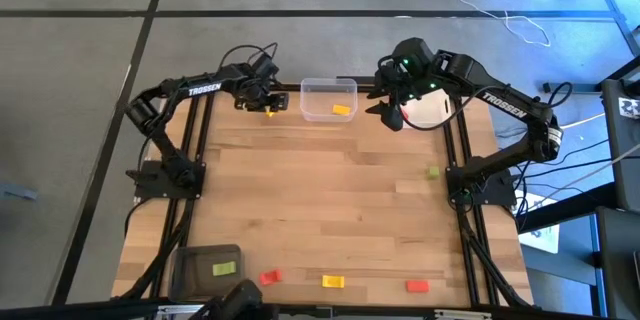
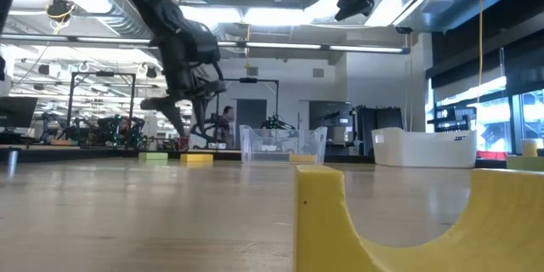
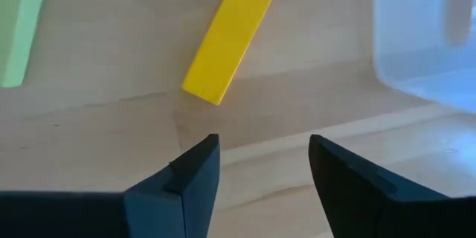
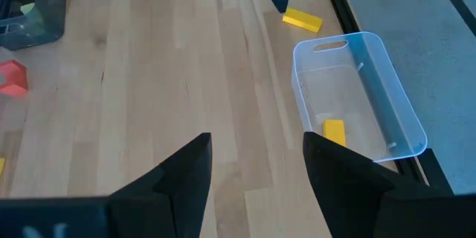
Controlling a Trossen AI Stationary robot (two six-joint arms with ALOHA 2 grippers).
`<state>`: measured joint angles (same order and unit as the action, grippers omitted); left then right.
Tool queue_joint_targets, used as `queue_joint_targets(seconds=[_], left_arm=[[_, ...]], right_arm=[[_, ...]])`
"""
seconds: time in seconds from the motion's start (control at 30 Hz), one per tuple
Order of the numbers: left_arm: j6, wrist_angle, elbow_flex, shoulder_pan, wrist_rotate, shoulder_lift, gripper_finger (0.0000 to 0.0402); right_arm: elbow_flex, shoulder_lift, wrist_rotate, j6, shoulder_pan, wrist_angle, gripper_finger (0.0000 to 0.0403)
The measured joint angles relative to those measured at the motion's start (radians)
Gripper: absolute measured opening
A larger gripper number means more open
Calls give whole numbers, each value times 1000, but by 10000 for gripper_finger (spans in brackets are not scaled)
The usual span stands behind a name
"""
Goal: Sort & place blocks by color
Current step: Put the top yellow block into the transparent bin
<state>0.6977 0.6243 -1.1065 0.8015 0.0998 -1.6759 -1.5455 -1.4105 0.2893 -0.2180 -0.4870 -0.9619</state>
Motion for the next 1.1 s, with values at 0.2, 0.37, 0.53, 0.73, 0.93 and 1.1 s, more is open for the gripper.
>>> queue_joint_targets(seconds=[0.2, 0.37, 0.53, 0.73, 0.93, 1.1], left_arm=[[-7, -15, 0, -3, -45, -58, 197], [-63, -52, 0, -4, -131, -73, 197], [-111, -63, 0, -8, -207, -73, 197], [-160, -106, 0, -10, -218, -73, 197], [-209, -87, 1, -19, -236, -92, 197], [-210, -94, -1, -22, -255, -90, 197]], right_arm=[[0, 0, 0, 0, 0, 0, 212], [0, 0, 0, 0, 0, 0, 212], [0, 0, 0, 0, 0, 0, 212], [0, 0, 0, 0, 0, 0, 212], [0, 0, 0, 0, 0, 0, 212], [0, 0, 0, 0, 0, 0, 212]])
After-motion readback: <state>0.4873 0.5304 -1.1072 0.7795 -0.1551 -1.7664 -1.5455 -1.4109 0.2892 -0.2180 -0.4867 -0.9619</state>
